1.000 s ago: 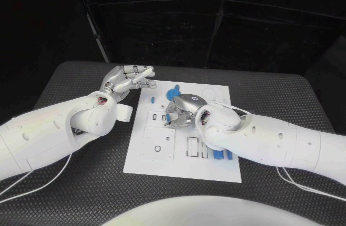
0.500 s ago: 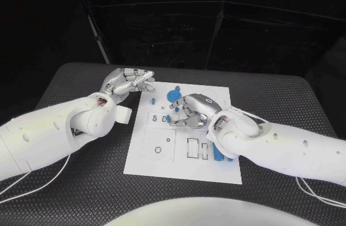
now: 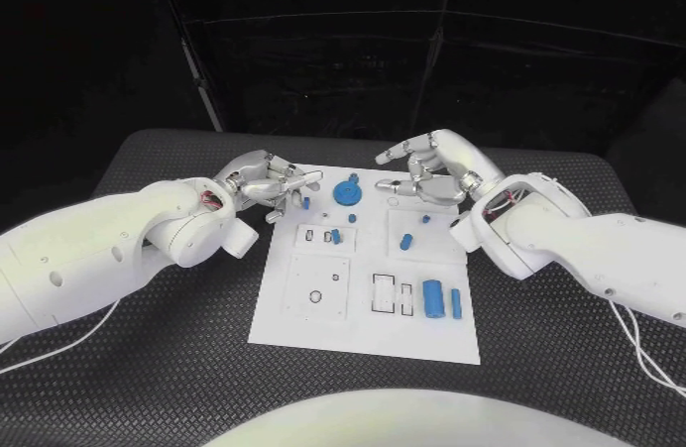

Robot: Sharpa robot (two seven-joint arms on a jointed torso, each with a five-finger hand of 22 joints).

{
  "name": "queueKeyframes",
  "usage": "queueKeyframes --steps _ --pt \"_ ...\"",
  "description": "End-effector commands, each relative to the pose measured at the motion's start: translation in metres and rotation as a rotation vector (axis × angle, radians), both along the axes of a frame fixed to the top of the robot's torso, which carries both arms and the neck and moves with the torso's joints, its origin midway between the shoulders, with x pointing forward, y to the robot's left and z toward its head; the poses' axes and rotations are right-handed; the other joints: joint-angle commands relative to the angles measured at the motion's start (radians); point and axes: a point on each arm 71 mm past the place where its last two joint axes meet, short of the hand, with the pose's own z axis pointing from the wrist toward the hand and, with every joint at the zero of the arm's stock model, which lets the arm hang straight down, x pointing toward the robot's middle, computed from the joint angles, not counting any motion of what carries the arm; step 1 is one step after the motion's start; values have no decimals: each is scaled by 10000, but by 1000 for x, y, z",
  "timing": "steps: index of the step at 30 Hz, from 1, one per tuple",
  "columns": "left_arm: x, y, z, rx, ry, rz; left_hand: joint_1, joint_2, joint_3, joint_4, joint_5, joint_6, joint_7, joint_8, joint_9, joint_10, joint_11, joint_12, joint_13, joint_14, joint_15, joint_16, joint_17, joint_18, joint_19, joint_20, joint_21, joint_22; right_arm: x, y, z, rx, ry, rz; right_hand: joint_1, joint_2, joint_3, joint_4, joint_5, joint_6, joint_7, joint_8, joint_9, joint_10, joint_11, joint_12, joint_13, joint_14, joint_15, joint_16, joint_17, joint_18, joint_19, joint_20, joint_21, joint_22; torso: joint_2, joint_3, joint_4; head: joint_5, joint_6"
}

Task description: Assemble the parts on the task board

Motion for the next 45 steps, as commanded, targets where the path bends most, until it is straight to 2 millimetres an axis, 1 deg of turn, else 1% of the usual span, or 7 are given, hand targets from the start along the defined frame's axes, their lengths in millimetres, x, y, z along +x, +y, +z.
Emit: queueKeyframes --steps 1,2,4,7,13,37,45 --pt "-1 -5 -8 3833 966 -1051 -444 185 -256 180 -60 -175 31 436 462 -101 -31 1927 2065 960 -21 460 2363 -199 30 -40 716 940 9 -13 3 1506 1057 -79 57 134 -127 -89 -45 152 2 33 -32 -660 -33 -1437 -1376 -423 -35 -1573 -1775 147 -330 -43 -950 -979 -147 94 36 18 -53" --pt "1 -7 -7 4336 957 -1135 -590 250 -391 142 -93 -219 9 615 641 18 -71 2515 2698 1006 -31 596 2534 -237 108 -43 948 1275 11 -16 4 1577 1097 -160 92 187 -154 -101 -36 173 -2 18 -34 -963 -43 -2037 -1948 -592 -25 -2215 -2460 146 -320 -49 -1156 -1112 -155 104 38 21 -63" --pt "5 -12 -5 5212 877 -1292 -761 276 -608 104 -22 -243 -41 873 894 162 -110 3137 3376 1032 -61 674 2634 -308 258 -54 1260 1740 15 -20 5 1688 1151 -282 149 266 -249 -130 -23 181 16 -37 -38 -1160 -57 -2757 -2658 -609 -38 -3072 -3168 132 -192 -39 -1566 -1390 -183 128 53 19 -98" --pt "10 -18 -4 6088 758 -1494 -971 387 -926 149 -15 -455 -49 1204 1287 146 -162 3584 3876 1032 -61 674 2634 -359 348 -84 1515 2117 17 -23 6 1774 1183 -384 203 279 -331 -172 3 158 6 -86 -41 -1219 -50 -3022 -2930 -547 -37 -3449 -3386 132 -63 -46 -1784 -1546 -214 154 58 18 -115" --pt "18 -33 -4 7081 532 -1718 -1078 423 -1194 189 -58 -659 -60 1441 1604 99 -138 3761 4096 1032 -77 674 2634 -394 387 -77 1650 2335 20 -27 6 1807 1259 -595 376 164 -451 -312 301 -110 65 -237 -51 -1418 4 -3359 -3276 -539 -5 -3886 -3629 123 35 -30 -2036 -1714 -256 184 77 38 -187" --pt "32 -82 -17 8439 691 -2916 -1217 490 -1504 174 -61 -944 -47 1691 1999 -16 -125 3798 4164 1032 -69 674 2634 -402 365 -74 1719 2445 24 -21 3 1479 1329 -641 359 181 -646 -298 658 -130 71 -195 -27 -1497 10 -3482 -3472 -479 6 -4224 -3686 126 171 -16 -2306 -1894 -213 159 41 105 -257" --pt "32 -91 -18 8519 739 -3172 -1131 512 -1512 162 -59 -998 -37 1720 2059 -44 -115 3792 4166 1032 -59 674 2634 -401 352 -65 1719 2449 25 -20 2 1451 1386 -645 346 183 -679 -286 709 -144 75 -195 -28 -1535 15 -3526 -3527 -488 10 -4312 -3739 125 186 -14 -2344 -1918 -213 161 74 70 -293"
